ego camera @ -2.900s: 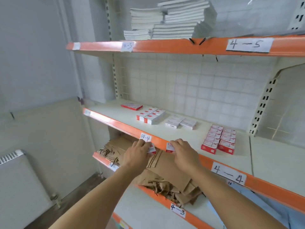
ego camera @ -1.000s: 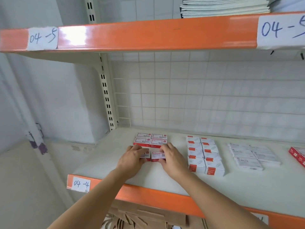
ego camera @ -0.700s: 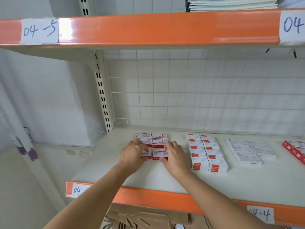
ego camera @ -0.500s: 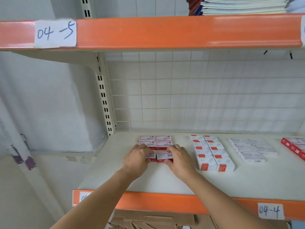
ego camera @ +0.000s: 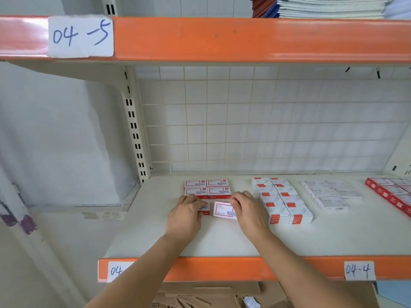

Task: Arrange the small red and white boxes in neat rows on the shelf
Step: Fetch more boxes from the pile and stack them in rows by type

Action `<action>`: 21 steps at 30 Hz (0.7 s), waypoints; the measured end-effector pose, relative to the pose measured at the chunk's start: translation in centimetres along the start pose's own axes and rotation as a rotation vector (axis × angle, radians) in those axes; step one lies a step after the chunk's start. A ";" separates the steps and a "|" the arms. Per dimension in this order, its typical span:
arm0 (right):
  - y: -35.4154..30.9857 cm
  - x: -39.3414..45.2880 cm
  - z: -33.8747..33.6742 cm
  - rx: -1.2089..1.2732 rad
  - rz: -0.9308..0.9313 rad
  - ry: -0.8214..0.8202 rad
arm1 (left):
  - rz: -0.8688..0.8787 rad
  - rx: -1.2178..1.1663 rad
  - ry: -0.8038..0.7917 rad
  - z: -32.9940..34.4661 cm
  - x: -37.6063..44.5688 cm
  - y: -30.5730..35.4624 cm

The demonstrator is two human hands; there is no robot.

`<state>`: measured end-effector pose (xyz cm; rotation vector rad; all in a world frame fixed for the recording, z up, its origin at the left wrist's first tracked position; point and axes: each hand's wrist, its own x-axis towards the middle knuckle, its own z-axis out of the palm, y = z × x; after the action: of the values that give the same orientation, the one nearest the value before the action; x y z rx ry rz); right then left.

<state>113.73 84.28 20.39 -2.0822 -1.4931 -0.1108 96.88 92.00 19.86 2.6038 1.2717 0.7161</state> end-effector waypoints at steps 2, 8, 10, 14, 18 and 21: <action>0.0 0.0 0.0 0.013 0.024 0.016 | 0.006 0.001 0.005 0.0 -0.1 0.0; -0.1 -0.7 0.3 -0.111 -0.083 -0.031 | 0.013 0.002 0.028 0.2 -0.3 0.1; 0.0 -0.7 0.3 -0.105 -0.105 -0.028 | 0.011 0.010 0.026 0.2 -0.1 0.2; 0.0 -0.6 0.3 -0.105 -0.112 -0.023 | 0.013 0.048 -0.001 0.0 0.3 0.1; -0.1 0.0 0.3 -0.098 -0.126 -0.042 | 0.020 0.077 -0.021 -0.3 0.8 -0.1; -0.2 0.5 0.3 -0.092 -0.139 -0.063 | 0.015 0.080 -0.024 -0.4 0.9 -0.1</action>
<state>113.68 84.89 20.40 -2.0690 -1.7004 -0.1711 97.09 92.75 20.50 2.6797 1.3014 0.6476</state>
